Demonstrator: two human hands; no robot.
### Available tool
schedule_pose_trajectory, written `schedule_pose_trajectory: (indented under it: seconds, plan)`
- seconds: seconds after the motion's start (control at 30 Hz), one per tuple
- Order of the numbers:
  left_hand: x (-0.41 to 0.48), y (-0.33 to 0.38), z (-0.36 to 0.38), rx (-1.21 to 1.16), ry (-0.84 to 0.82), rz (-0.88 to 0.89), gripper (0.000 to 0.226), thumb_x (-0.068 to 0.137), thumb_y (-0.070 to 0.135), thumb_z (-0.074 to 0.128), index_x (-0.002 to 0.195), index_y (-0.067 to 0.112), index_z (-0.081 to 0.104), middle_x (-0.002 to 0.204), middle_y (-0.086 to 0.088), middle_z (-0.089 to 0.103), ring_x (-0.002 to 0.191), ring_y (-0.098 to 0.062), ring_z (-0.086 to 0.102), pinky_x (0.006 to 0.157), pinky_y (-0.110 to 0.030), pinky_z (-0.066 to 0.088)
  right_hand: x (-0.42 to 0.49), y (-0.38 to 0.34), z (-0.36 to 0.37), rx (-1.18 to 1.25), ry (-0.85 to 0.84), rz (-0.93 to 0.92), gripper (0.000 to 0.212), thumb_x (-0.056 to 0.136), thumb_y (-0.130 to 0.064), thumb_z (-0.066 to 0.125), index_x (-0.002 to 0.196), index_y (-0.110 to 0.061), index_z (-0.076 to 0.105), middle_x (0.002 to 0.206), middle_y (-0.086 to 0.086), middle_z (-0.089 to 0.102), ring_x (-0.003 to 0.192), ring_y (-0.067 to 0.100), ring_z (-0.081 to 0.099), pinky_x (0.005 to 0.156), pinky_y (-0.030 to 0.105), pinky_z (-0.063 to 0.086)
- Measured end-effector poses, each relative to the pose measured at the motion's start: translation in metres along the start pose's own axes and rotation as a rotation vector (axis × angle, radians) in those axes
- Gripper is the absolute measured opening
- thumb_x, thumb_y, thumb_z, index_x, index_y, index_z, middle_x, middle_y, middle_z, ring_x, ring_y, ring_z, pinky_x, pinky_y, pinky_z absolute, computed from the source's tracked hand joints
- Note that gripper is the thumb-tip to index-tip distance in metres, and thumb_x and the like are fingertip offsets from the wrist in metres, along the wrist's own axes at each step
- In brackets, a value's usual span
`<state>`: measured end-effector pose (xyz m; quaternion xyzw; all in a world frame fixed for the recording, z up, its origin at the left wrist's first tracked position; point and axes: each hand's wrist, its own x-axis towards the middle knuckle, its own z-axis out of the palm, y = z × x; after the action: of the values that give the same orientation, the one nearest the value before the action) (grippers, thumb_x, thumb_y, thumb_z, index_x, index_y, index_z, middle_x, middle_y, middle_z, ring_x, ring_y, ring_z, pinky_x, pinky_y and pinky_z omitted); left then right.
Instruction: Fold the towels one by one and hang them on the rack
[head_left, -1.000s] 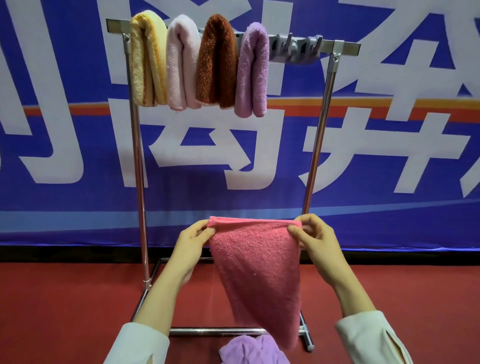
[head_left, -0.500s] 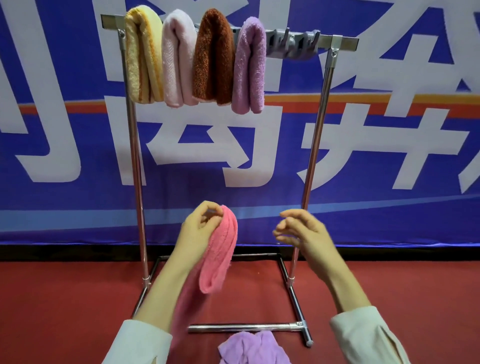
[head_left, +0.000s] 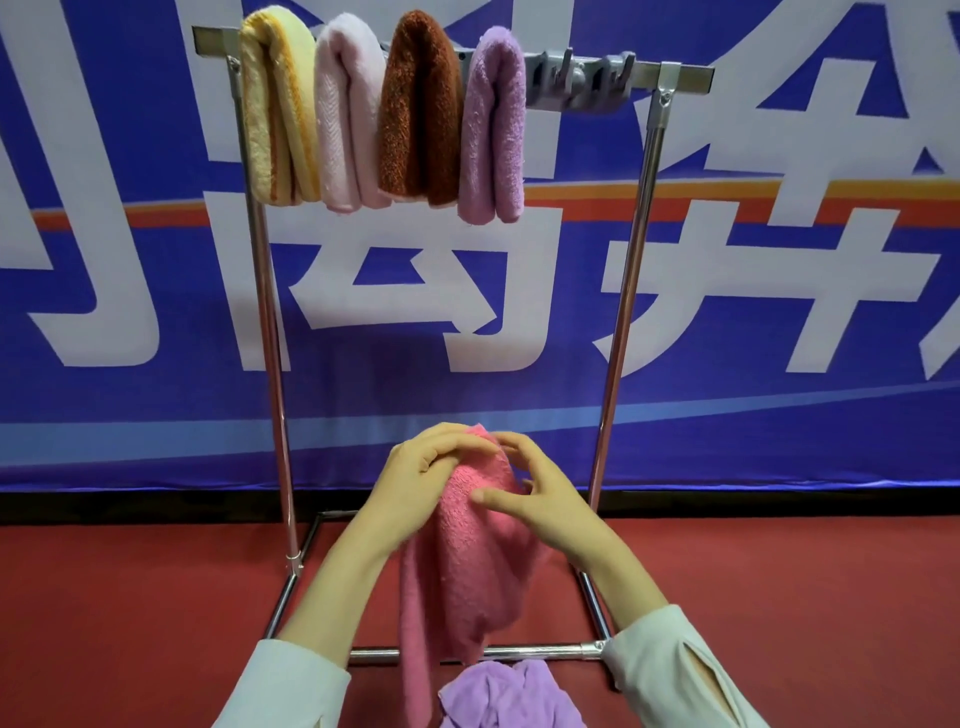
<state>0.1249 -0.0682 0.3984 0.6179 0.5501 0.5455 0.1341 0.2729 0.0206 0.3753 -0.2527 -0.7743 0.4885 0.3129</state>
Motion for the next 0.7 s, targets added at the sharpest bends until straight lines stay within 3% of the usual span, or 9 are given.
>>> schedule_pose_trajectory:
  seconds: [0.07, 0.13, 0.2, 0.33, 0.47, 0.53, 0.6, 0.7]
  plan:
    - [0.001, 0.001, -0.002, -0.050, 0.047, -0.018, 0.047, 0.089, -0.014, 0.046, 0.093, 0.023, 0.074, 0.111, 0.010, 0.066, 0.110, 0.012, 0.054, 0.092, -0.002, 0.034, -0.001, 0.003, -0.004, -0.019, -0.035, 0.024, 0.036, 0.076, -0.032, 0.078, 0.109, -0.025, 0.065, 0.108, -0.008, 0.071, 0.102, 0.008, 0.065, 0.095, 0.034, 0.050]
    - [0.003, 0.001, -0.006, -0.114, 0.167, -0.042, 0.044, 0.091, -0.011, 0.046, 0.092, 0.023, 0.072, 0.110, 0.013, 0.066, 0.106, 0.016, 0.054, 0.089, -0.001, 0.034, -0.004, 0.003, -0.010, -0.075, -0.024, 0.058, 0.017, 0.079, -0.035, 0.076, 0.087, -0.022, 0.069, 0.086, -0.006, 0.070, 0.081, 0.010, 0.063, 0.082, 0.036, 0.051]
    - [0.004, -0.002, -0.010, -0.195, 0.299, -0.087, 0.039, 0.093, -0.005, 0.048, 0.091, 0.024, 0.072, 0.107, 0.013, 0.067, 0.099, 0.016, 0.056, 0.084, -0.001, 0.037, -0.006, 0.005, -0.020, -0.101, 0.014, 0.078, 0.020, 0.080, -0.036, 0.077, 0.079, -0.018, 0.068, 0.078, -0.002, 0.067, 0.075, 0.009, 0.059, 0.074, 0.034, 0.049]
    - [0.002, -0.009, -0.014, -0.280, 0.454, -0.168, 0.037, 0.094, 0.001, 0.051, 0.090, 0.031, 0.073, 0.104, 0.017, 0.069, 0.097, 0.012, 0.059, 0.082, -0.003, 0.041, -0.010, 0.005, -0.036, 0.001, 0.064, 0.112, 0.018, 0.081, -0.028, 0.077, 0.077, -0.016, 0.065, 0.075, 0.000, 0.062, 0.076, 0.013, 0.059, 0.075, 0.036, 0.052]
    - [0.001, -0.012, -0.013, -0.136, 0.390, -0.181, 0.032, 0.087, 0.003, 0.063, 0.101, 0.031, 0.071, 0.108, 0.021, 0.066, 0.101, 0.017, 0.055, 0.086, 0.001, 0.036, -0.012, 0.002, -0.043, 0.033, 0.117, 0.100, 0.014, 0.090, -0.019, 0.067, 0.079, -0.017, 0.058, 0.072, -0.004, 0.056, 0.073, 0.013, 0.054, 0.067, 0.027, 0.049]
    - [0.001, -0.014, -0.013, -0.068, 0.389, -0.184, 0.035, 0.082, 0.001, 0.069, 0.107, 0.025, 0.071, 0.112, 0.016, 0.065, 0.104, 0.010, 0.056, 0.093, -0.004, 0.036, -0.013, -0.002, -0.043, 0.086, 0.115, 0.073, 0.007, 0.091, -0.016, 0.066, 0.091, -0.018, 0.058, 0.072, 0.003, 0.051, 0.069, 0.014, 0.049, 0.062, 0.024, 0.045]
    - [0.000, -0.016, -0.012, 0.009, 0.427, -0.187, 0.036, 0.078, 0.004, 0.074, 0.110, 0.021, 0.071, 0.114, 0.012, 0.064, 0.107, 0.000, 0.056, 0.098, -0.013, 0.037, -0.015, -0.007, -0.042, 0.178, 0.111, 0.050, 0.018, 0.093, -0.014, 0.063, 0.108, -0.024, 0.060, 0.074, 0.007, 0.047, 0.066, 0.013, 0.048, 0.062, 0.025, 0.044]
    - [-0.001, -0.018, -0.009, 0.028, 0.524, -0.215, 0.036, 0.076, 0.009, 0.078, 0.110, 0.019, 0.072, 0.111, 0.010, 0.064, 0.107, -0.005, 0.057, 0.098, -0.018, 0.039, -0.016, -0.015, -0.040, 0.293, 0.086, 0.003, 0.022, 0.096, -0.011, 0.056, 0.111, -0.024, 0.065, 0.085, 0.004, 0.059, 0.070, 0.011, 0.055, 0.067, 0.024, 0.048]
